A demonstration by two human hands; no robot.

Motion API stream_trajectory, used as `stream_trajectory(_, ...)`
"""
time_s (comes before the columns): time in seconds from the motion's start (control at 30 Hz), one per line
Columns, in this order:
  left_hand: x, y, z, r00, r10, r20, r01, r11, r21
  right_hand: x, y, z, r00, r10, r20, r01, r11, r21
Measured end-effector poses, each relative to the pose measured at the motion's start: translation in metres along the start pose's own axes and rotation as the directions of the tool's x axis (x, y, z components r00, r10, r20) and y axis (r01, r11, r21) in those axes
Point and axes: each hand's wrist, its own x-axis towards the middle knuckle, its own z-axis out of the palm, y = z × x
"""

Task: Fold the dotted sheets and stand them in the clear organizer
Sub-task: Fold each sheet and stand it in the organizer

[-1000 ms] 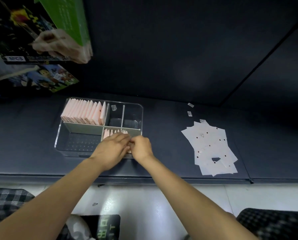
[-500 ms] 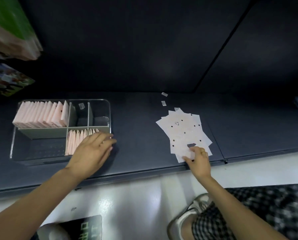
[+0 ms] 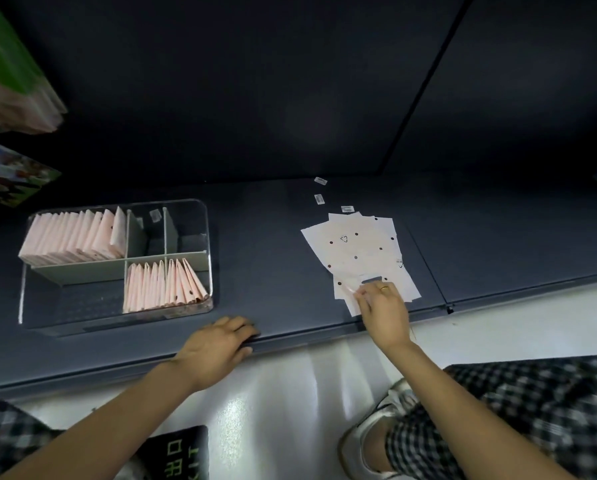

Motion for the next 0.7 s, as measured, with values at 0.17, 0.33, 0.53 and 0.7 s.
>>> stream_trajectory(0.17,0.003,0.011,-0.010,0.988,0.032,-0.152,-0.042,0.997,-0.065,-0.008,-0.056,0.002,0.956,-0.216,0.197,0.196,0.974,0.117)
stream_trajectory(0.33,0.009,0.021,-0.011,0.985,-0.012,-0.171,-0.026,0.975,-0.222,-0.025,-0.105,0.003,0.930,-0.266,0.253,0.155,0.909,0.387)
stream_trajectory(0.53,0.010,0.021,-0.012,0.957,-0.214,-0.193,0.105,0.882,-0.459,-0.022,-0.121,-0.007,0.873,-0.267,0.407,0.040,0.872,0.487)
stream_trajectory(0.7,0.011,0.016,-0.007,0.936,-0.314,-0.159,0.094,0.659,-0.747,0.014,-0.070,-0.039,0.625,-0.275,0.731,-0.008,0.934,0.358)
